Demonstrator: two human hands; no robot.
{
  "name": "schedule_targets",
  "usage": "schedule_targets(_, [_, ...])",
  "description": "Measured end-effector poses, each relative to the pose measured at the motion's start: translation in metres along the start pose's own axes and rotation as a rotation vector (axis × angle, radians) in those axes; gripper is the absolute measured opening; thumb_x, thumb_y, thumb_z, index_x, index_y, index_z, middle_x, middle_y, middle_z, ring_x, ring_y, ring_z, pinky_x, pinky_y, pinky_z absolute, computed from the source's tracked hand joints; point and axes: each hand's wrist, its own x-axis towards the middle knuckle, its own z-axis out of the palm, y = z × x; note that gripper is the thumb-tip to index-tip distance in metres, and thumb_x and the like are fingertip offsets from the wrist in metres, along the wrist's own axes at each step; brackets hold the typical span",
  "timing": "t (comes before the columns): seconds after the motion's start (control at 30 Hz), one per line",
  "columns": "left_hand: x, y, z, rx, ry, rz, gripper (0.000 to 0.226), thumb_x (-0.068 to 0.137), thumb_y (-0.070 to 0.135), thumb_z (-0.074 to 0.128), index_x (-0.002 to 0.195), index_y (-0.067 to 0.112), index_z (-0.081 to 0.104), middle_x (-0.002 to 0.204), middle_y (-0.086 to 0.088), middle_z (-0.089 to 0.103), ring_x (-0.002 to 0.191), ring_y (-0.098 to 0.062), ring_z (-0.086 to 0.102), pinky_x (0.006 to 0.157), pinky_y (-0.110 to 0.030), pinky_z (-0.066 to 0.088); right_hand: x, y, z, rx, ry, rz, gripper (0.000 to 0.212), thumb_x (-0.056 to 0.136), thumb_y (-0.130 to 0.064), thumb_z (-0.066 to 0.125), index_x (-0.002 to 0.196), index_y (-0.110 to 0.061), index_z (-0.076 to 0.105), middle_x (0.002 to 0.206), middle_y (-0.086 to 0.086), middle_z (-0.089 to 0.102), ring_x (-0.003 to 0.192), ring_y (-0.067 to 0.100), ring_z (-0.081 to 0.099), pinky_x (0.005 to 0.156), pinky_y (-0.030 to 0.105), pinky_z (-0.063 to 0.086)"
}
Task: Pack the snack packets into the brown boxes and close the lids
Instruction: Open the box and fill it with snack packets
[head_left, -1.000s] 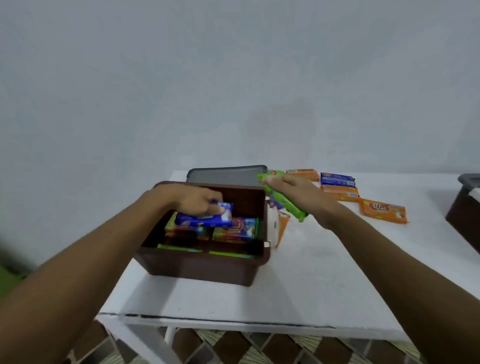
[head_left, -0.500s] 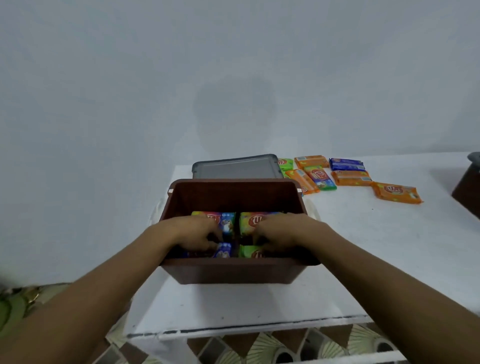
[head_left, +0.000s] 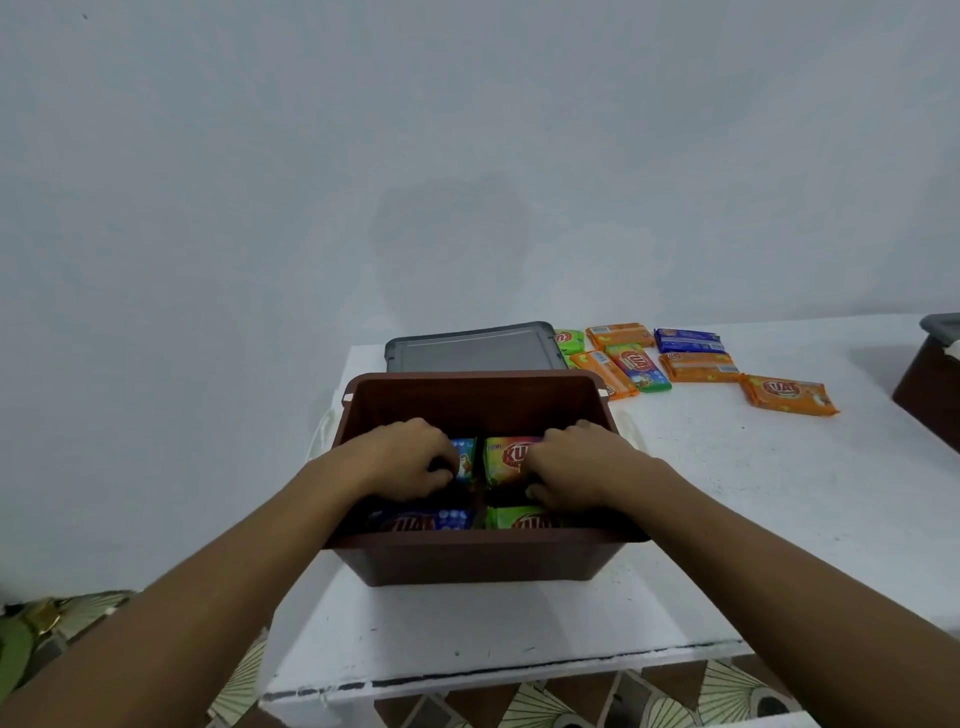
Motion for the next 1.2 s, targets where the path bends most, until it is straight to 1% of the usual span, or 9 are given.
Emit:
schedule_targets(0.1, [0.003, 0.004, -0.004, 0.100, -0.015, -0.006, 0.030, 0.097, 0.035, 0.047, 0.124, 0.031, 0.059, 0.120, 0.004, 0.062, 0.100, -0.015, 0.061, 0.085, -0.040, 0.053, -0.004, -0.002, 0.001, -0.075, 0.083, 0.019, 0.029, 0.097, -0.038, 0.049, 0.114, -0.017, 0.060, 0.102, 0.006, 0.061, 0.097, 0.023, 0.059, 0.099, 0.044, 0.036])
schedule_targets(0.2, [0.011, 0.017, -0.017, 0.105, 0.013, 0.017, 0.029, 0.096, 0.031, 0.047, 0.122, 0.032, 0.059, 0.117, 0.006, 0.062, 0.099, -0.015, 0.061, 0.084, -0.041, 0.053, -0.016, 0.018, -0.005, 0.009, 0.234, 0.022, 0.027, 0.097, -0.038, 0.048, 0.108, -0.018, 0.063, 0.100, -0.001, 0.065, 0.093, 0.018, 0.059, 0.095, 0.038, 0.041])
schedule_targets(0.3, [0.026, 0.034, -0.034, 0.143, 0.156, 0.069, 0.023, 0.095, 0.033, 0.049, 0.115, 0.031, 0.059, 0.110, 0.008, 0.062, 0.097, -0.015, 0.060, 0.081, -0.041, 0.054, -0.034, 0.059, 0.002, 0.235, 0.447, -0.009, 0.025, 0.095, -0.036, 0.049, 0.113, -0.026, 0.063, 0.117, -0.010, 0.061, 0.113, 0.010, 0.049, 0.098, 0.035, 0.038])
schedule_targets(0.4, [0.052, 0.065, -0.046, 0.124, 0.311, 0.141, 0.019, 0.095, 0.036, 0.049, 0.109, 0.028, 0.059, 0.106, 0.008, 0.063, 0.095, -0.015, 0.058, 0.078, -0.039, 0.052, -0.059, 0.115, 0.030, 0.343, 0.628, 0.119, 0.019, 0.093, -0.029, 0.055, 0.110, -0.028, 0.065, 0.117, -0.008, 0.063, 0.115, 0.015, 0.052, 0.096, 0.039, 0.042])
schedule_targets(0.63, [0.138, 0.160, -0.060, 0.038, 0.356, 0.220, 0.024, 0.095, 0.037, 0.050, 0.113, 0.025, 0.060, 0.111, 0.007, 0.060, 0.098, -0.012, 0.054, 0.082, -0.033, 0.049, -0.104, 0.232, 0.112, 0.415, 0.318, 0.529, 0.027, 0.094, -0.037, 0.055, 0.120, -0.033, 0.057, 0.134, -0.006, 0.056, 0.127, 0.017, 0.046, 0.103, 0.042, 0.041])
schedule_targets(0.83, [0.219, 0.216, -0.047, 0.156, 0.072, 0.179, 0.040, 0.096, 0.046, 0.050, 0.129, 0.024, 0.053, 0.127, 0.000, 0.055, 0.113, -0.019, 0.052, 0.092, -0.039, 0.049, -0.119, 0.302, 0.149, 0.379, 0.272, 0.677, 0.067, 0.094, -0.048, 0.052, 0.151, -0.027, 0.023, 0.161, -0.001, 0.017, 0.147, 0.023, 0.016, 0.112, 0.051, 0.026])
schedule_targets(0.93, [0.258, 0.240, -0.035, 0.163, 0.015, 0.130, 0.046, 0.096, 0.046, 0.051, 0.136, 0.022, 0.047, 0.136, -0.004, 0.049, 0.119, -0.022, 0.050, 0.095, -0.038, 0.048, -0.123, 0.322, 0.181, 0.420, 0.254, 0.686, 0.072, 0.095, -0.055, 0.039, 0.154, -0.026, 0.009, 0.163, -0.003, 0.006, 0.149, 0.021, 0.006, 0.115, 0.052, 0.018])
schedule_targets(1.07, [0.304, 0.255, -0.013, 0.140, 0.069, 0.020, 0.060, 0.095, 0.045, 0.053, 0.147, 0.023, 0.033, 0.153, -0.005, 0.031, 0.137, -0.026, 0.034, 0.104, -0.047, 0.041, -0.126, 0.321, 0.210, 0.357, 0.466, 0.699, 0.062, 0.092, -0.055, 0.042, 0.146, -0.026, 0.033, 0.152, 0.000, 0.030, 0.133, 0.025, 0.031, 0.105, 0.047, 0.030])
schedule_targets(1.2, [0.340, 0.255, 0.002, 0.047, 0.212, -0.085, 0.065, 0.095, 0.040, 0.053, 0.149, 0.019, 0.024, 0.160, -0.006, 0.015, 0.145, -0.028, 0.016, 0.111, -0.051, 0.032, -0.125, 0.328, 0.215, 0.430, 0.557, 0.736, 0.054, 0.087, -0.057, 0.050, 0.131, -0.027, 0.042, 0.138, 0.003, 0.036, 0.127, 0.023, 0.030, 0.105, 0.045, 0.030])
